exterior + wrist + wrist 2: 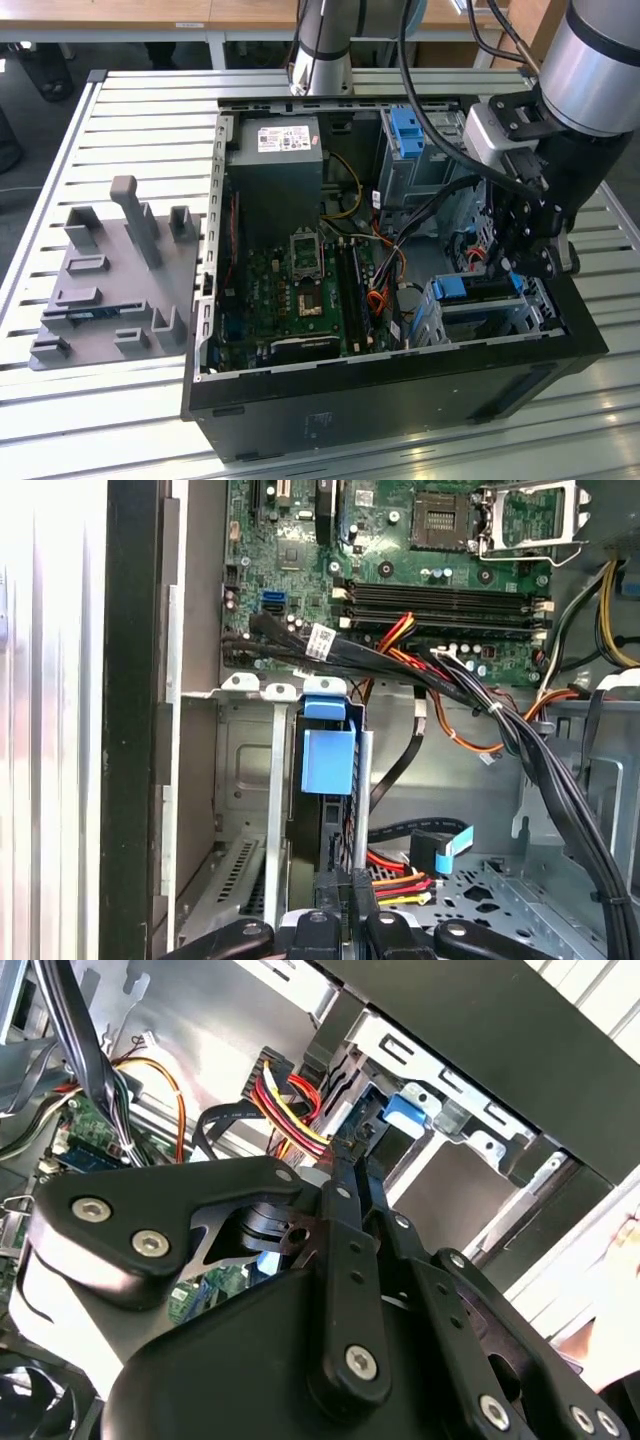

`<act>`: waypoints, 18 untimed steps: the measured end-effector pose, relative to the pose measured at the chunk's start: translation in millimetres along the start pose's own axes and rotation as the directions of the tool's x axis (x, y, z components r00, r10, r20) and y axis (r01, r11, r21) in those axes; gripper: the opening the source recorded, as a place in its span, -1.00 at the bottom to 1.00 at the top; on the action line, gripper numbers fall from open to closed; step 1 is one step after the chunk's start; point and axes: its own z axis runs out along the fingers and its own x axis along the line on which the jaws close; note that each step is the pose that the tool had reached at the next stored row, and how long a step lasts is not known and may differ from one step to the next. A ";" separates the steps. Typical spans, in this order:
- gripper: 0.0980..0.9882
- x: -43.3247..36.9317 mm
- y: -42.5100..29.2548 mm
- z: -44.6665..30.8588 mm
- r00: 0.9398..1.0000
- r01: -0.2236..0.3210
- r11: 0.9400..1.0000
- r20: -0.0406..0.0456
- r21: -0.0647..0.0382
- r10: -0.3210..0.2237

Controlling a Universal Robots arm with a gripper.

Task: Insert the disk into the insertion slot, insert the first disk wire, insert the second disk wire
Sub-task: 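Insert the first disk wire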

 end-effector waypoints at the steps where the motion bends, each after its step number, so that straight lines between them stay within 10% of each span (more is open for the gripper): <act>1: -0.85 0.0 0.0 0.2 1.000 0.000 1.000 0.000 0.000 0.000; 18: -0.85 1.2 0.3 1.9 1.000 -0.002 1.000 0.000 0.004 0.002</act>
